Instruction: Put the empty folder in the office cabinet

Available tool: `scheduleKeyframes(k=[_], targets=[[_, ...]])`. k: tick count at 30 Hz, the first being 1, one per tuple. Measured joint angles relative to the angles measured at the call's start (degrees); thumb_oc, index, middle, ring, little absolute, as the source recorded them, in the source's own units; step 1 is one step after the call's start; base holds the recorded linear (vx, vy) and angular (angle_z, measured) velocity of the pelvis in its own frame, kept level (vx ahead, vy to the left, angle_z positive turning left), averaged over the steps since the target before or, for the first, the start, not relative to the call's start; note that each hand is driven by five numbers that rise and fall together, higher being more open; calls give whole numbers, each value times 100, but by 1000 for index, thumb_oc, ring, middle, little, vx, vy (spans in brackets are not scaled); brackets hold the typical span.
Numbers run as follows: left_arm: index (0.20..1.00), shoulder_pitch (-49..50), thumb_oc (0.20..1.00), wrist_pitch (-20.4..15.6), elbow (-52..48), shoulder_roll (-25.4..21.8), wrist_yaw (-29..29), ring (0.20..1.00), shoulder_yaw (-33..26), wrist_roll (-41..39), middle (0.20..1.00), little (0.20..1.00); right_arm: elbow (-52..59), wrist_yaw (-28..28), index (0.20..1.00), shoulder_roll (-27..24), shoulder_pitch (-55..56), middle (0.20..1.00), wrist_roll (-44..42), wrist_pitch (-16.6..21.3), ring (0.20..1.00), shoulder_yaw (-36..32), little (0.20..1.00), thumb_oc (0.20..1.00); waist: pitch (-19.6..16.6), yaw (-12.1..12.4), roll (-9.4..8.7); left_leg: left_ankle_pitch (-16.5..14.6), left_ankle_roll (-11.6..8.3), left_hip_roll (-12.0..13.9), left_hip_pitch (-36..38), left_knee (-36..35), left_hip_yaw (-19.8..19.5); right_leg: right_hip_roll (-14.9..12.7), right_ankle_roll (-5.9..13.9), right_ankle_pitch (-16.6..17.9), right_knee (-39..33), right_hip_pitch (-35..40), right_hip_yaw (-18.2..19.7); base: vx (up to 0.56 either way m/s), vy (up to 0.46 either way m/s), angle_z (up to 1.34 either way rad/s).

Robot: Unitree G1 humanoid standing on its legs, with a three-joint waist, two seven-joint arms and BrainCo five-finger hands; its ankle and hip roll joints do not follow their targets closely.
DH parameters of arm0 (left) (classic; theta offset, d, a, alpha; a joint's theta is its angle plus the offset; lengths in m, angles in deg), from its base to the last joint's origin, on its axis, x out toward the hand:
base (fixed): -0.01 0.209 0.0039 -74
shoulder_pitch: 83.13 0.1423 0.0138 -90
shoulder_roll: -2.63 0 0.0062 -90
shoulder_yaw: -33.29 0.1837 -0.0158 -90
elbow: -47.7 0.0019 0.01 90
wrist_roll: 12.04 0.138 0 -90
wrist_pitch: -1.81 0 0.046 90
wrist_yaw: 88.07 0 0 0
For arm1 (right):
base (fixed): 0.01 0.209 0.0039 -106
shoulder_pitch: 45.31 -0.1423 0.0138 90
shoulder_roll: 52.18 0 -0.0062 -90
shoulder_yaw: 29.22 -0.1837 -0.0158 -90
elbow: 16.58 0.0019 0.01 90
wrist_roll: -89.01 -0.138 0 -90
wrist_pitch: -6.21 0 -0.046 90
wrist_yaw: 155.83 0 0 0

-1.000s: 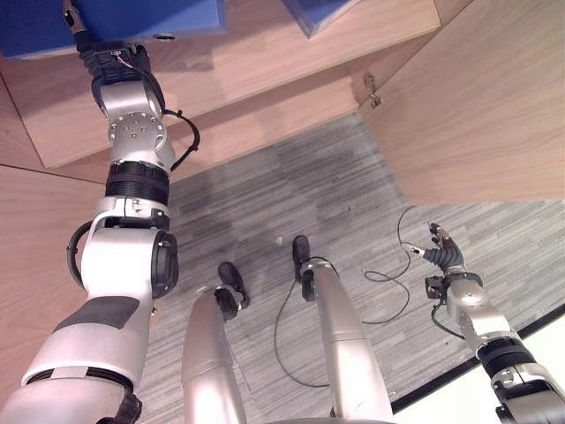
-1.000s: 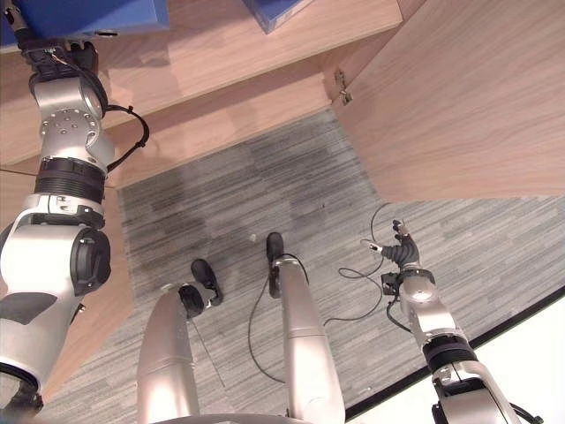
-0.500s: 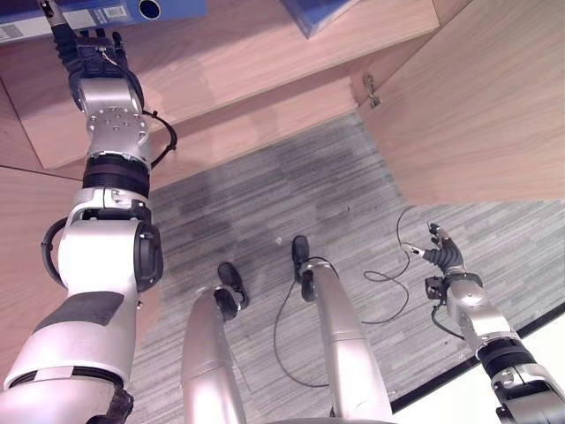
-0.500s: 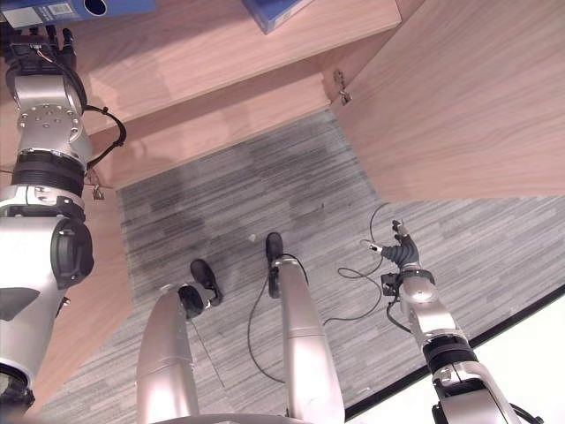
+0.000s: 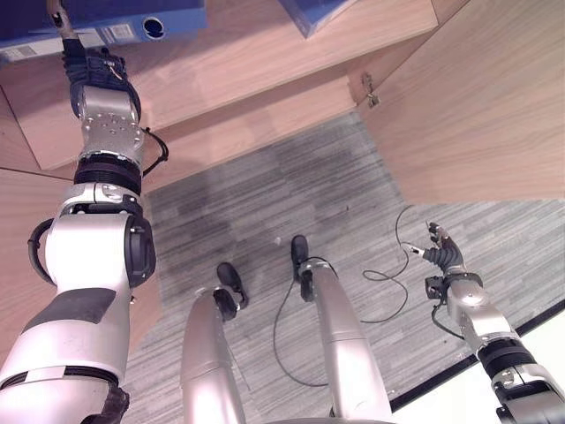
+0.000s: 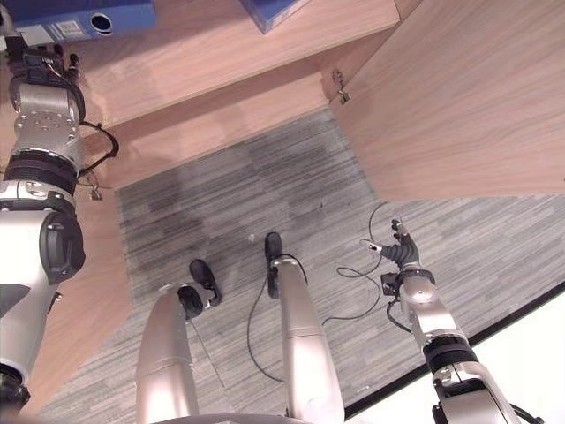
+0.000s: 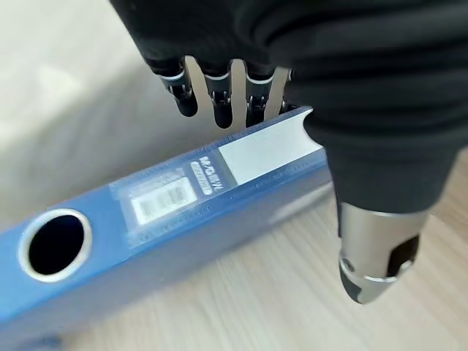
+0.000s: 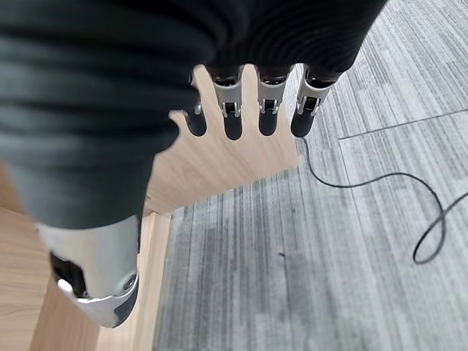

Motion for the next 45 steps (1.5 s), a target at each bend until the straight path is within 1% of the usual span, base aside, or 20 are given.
scheduleKeyframes(k=[6,8,10,12,14,19,20,23,24,28,30,31,33,34,36,37,40,42,43,45], targets=[[1000,-90,1000,276,67,-60,-245,1000,382,115,1000,1000,-2,43,1000,-4,-1,1000,0,-2,1000,1,1000,1000,-35,-16,-55,0,1,0,-2,27,5,1,3,11,-8,1,3,0,0,0],[1000,-345,1000,552,620,-317,-437,1000,615,289,1000,1000,-3,99,1000,-11,-31,1000,1,-5,1000,-1,1000,1000,-35,-71,-55,-1,1,0,-1,35,8,6,4,21,-9,1,12,0,0,0],[1000,-418,1000,776,851,-583,-609,1000,775,533,1000,1000,-12,123,1000,-44,-31,1000,1,-12,1000,-3,1000,1000,-36,-137,-55,-1,1,5,-1,38,13,9,8,27,-13,1,19,0,0,0],[1000,-497,1000,1030,1122,-810,-903,1000,1180,929,1000,1000,-148,157,1000,-124,-54,1000,1,-12,1000,-29,1000,1000,-39,-148,-51,0,1,14,-1,41,23,20,14,44,-27,0,32,-17,15,-4],[1000,-486,1000,1226,1188,-943,-1111,1000,1251,1277,1000,1000,-241,175,1000,-207,-50,1000,2,-76,1000,-59,1000,1000,-45,-140,-53,0,1,19,-2,42,26,21,10,48,-29,-1,29,0,0,0],[1000,-478,1000,1376,1209,-1042,-1348,1000,1319,1748,1000,1000,-233,251,1000,-236,-63,1000,1,-101,1000,-198,1000,1000,-57,-142,-52,0,1,22,-10,50,28,22,5,55,-29,-7,30,0,0,0],[1000,-468,1000,1405,1224,-1108,-1445,1000,1561,1975,1000,1000,-241,258,1000,-290,-63,1000,1,-99,1000,-216,1000,1000,-64,-142,-50,-1,2,23,-21,54,28,22,4,55,-25,-17,31,0,0,0],[1000,-443,1000,1467,1249,-1184,-1593,1000,1788,2489,1000,1000,-424,277,1000,-402,-130,1000,1,-91,1000,-230,1000,1000,-70,-100,-48,0,2,23,-33,63,23,17,2,55,-14,-21,27,0,0,0],[1000,-360,1000,1479,1348,-1263,-1691,1000,1808,2699,1000,1000,-514,295,1000,-419,-167,1000,1,-90,1000,-245,1000,1000,-112,-133,-45,-2,3,24,-39,53,36,16,2,54,-16,-38,36,0,0,0],[1000,39,1000,1473,1347,-1326,-1719,1000,1795,3212,1000,1000,-664,346,1000,-431,-149,1000,1,-87,1000,-241,1000,1000,-246,-108,-41,-2,2,24,-45,0,37,12,-16,40,-22,-53,28,0,0,0],[1000,45,1000,1448,1344,-1327,-1727,1000,1954,3604,1000,1000,-650,377,1000,-523,-170,1000,0,-61,1000,-239,1000,1000,-249,-86,-42,-2,2,24,-49,5,36,2,-18,40,-20,-49,17,0,0,0],[1000,7,1000,1436,1337,-1326,-1724,1000,2091,3882,1000,1000,-634,380,1000,-586,-189,1000,-1,-36,1000,-234,1000,1000,-253,-91,-43,-1,3,23,-50,6,37,-3,-14,43,-20,-49,15,0,0,0],[1000,-115,1000,1429,1337,-1333,-1657,1000,2636,4556,1000,1000,-627,385,1000,-707,-209,1000,-1,12,1000,-219,1000,1000,-254,-87,-44,-1,3,24,-62,16,28,-6,-12,45,-15,-49,6,0,0,0],[1000,-160,1000,1433,1339,-1333,-1650,1000,2722,4776,1000,1000,-627,385,1000,-747,-212,1000,-1,23,1000,-218,1000,1000,-256,-90,-45,-2,3,24,-68,18,21,-6,-13,44,-15,-49,0,0,0,0],[1000,-343,1000,1469,1354,-1331,-1487,1000,3535,5776,1000,1000,-608,414,1000,-861,-210,1000,7,25,1000,-156,1000,1000,-292,-119,-39,0,4,26,-148,45,-9,-7,-14,45,-8,-99,-27,-10,7,2],[1000,-439,1000,1494,1358,-1315,-1375,1000,3746,6496,1000,1000,-599,433,1000,-875,-231,1000,14,30,1000,-156,1000,1000,-298,-145,-42,-1,4,30,-186,66,-32,-5,-15,47,-4,-114,-50,0,0,0],[1000,-532,1000,1609,1356,-1239,-1211,1000,3846,7318,1000,1000,-572,432,1000,-890,-286,1000,27,36,1000,-31,1000,1000,-311,-195,-58,-1,5,37,-189,106,-30,-3,-11,51,-11,-115,-54,0,0,0],[1000,-735,1000,1679,1376,-1220,-1171,1000,4324,7763,1000,1000,-469,433,1000,-900,-364,1000,73,33,1000,117,1000,1000,-324,-243,-78,-2,6,37,-201,126,-33,-2,-7,54,-5,-121,-54,-3,20,0],[1000,-973,1000,1713,1390,-1224,-1167,1000,4679,8124,1000,1000,-288,434,1000,-911,-382,1000,97,54,1000,156,1000,1000,-326,-291,-81,-6,13,38,-209,126,-29,-6,-4,57,-5,-128,-51,-4,34,-1],[1000,-1456,1000,1706,1370,-1196,-1171,1000,5408,8696,1000,1000,-160,434,1000,-1001,-428,1000,246,65,1000,257,1000,1000,-326,-298,-81,-14,26,39,-229,109,-24,-4,5,64,-4,-142,-41,-3,20,-1]])
